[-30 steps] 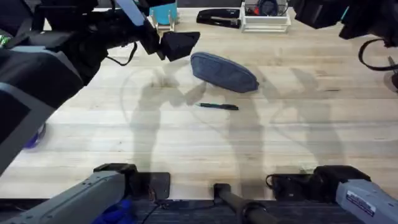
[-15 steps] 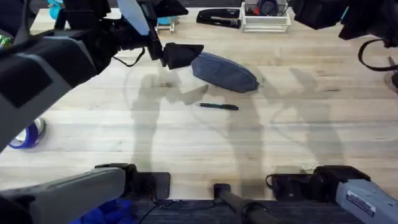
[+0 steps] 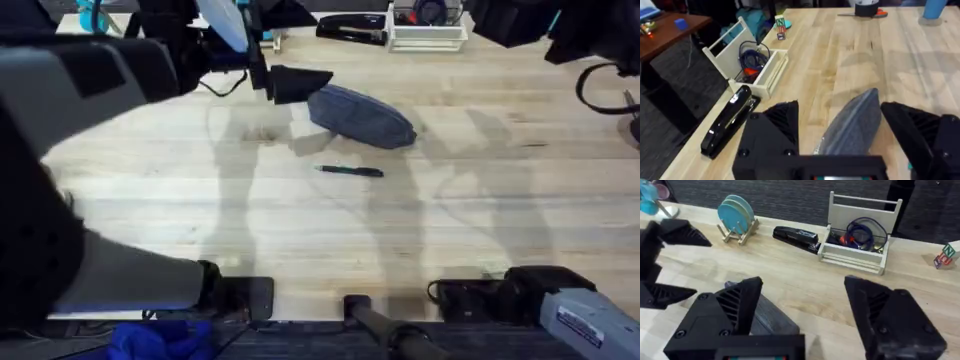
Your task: Unzip the bag, pick up the pens from the table one at a time and place them inside, then zip the bag closed.
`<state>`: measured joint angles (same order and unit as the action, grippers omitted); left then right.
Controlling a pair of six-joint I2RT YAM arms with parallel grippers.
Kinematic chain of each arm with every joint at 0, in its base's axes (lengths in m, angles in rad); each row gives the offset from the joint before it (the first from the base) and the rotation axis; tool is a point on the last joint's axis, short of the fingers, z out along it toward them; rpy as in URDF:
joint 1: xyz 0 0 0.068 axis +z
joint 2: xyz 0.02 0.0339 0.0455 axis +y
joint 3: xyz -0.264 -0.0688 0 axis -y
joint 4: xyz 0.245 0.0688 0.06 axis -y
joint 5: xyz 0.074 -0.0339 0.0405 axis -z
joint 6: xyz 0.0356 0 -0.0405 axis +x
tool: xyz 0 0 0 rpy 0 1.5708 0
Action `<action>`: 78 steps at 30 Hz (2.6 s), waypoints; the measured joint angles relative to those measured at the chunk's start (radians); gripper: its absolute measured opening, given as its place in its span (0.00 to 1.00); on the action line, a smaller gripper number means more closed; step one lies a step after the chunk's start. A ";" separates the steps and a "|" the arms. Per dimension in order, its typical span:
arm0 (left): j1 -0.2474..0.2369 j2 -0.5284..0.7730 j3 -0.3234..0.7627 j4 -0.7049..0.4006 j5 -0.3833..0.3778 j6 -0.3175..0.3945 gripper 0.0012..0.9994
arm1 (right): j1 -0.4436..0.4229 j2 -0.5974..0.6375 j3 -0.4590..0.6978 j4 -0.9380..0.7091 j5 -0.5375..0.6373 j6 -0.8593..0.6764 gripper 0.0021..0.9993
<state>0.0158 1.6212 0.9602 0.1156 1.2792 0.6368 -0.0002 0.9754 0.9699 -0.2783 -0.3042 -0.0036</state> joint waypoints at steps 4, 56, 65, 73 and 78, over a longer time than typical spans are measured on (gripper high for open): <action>0.000 0.055 0.049 0.001 0.029 -0.005 0.99 | 0.000 0.000 0.000 0.000 0.000 0.000 1.00; -0.013 0.443 0.068 0.035 0.103 0.162 0.99 | 0.000 0.020 0.002 0.007 0.000 0.000 1.00; -0.028 0.443 0.068 0.042 0.078 0.169 0.99 | 0.000 0.020 0.002 0.008 0.000 0.000 1.00; -0.027 0.443 0.068 0.042 0.058 0.171 0.99 | 0.000 0.020 0.002 0.008 0.000 0.000 1.00; -0.027 0.443 0.068 0.042 0.029 0.172 0.99 | 0.000 0.020 0.002 0.008 0.000 0.000 1.00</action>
<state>-0.0116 2.0644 1.0279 0.1577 1.3079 0.8085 -0.0002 0.9951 0.9714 -0.2707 -0.3038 -0.0036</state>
